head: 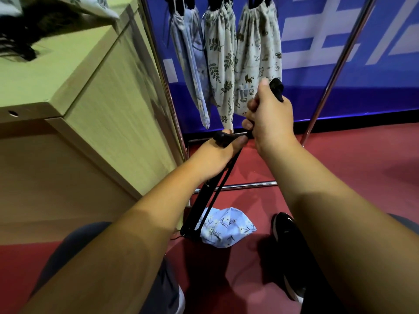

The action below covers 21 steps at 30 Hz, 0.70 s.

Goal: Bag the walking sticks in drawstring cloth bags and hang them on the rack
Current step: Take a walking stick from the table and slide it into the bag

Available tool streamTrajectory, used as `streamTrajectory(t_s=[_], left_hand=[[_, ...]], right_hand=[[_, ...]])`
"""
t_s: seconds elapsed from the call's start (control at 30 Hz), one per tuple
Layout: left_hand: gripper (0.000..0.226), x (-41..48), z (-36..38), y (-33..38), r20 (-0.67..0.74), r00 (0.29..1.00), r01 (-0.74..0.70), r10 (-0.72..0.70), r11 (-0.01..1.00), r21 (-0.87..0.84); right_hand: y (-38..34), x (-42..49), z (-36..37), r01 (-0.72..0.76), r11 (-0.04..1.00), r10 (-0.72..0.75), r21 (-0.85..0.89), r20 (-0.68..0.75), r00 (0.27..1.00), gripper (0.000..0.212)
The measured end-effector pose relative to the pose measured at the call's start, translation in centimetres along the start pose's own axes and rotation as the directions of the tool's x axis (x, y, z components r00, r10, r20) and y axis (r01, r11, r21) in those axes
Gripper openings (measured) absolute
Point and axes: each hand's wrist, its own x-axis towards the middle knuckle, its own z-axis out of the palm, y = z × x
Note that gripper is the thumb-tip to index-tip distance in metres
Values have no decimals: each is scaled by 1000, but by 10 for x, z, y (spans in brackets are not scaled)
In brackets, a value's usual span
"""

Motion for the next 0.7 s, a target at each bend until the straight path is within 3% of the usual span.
streamTrajectory(t_s=[0.27,0.47,0.7], left_hand=[[36,3,3,-5,54,997,-53,53,999,-9],[24,6,6,-11,6,993,-117,117,993,9],[27,7,8,-13,8,993,-119,120,992,-45]], right_hand=[[0,0,0,-27,999,26,35,22,999,39],[0,0,-1,-45,999,45,19,41,998,40],[1,-1,0,-69,997,71,-41,65,995,42]])
